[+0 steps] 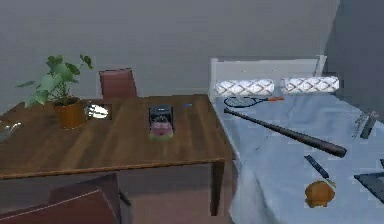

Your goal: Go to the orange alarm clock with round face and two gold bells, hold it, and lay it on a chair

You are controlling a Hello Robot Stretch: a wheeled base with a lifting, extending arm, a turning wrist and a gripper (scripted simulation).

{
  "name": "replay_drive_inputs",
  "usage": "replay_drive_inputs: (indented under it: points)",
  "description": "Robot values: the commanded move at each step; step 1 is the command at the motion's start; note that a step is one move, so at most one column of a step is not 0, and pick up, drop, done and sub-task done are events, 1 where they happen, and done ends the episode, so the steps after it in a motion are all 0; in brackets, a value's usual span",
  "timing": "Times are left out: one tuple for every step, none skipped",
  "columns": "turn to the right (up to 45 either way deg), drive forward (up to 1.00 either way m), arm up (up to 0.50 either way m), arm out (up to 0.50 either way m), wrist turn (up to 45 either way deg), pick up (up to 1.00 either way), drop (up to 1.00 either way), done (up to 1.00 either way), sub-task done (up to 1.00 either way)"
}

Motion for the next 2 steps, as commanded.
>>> replay_drive_inputs:
  points:
    - [45.0, 0.0, 0.0, 0.0, 0.0, 0.0, 0.0, 0.0, 0.0]
    - [30.0, 0.0, 0.0, 0.0, 0.0, 0.0, 0.0, 0.0, 0.0]
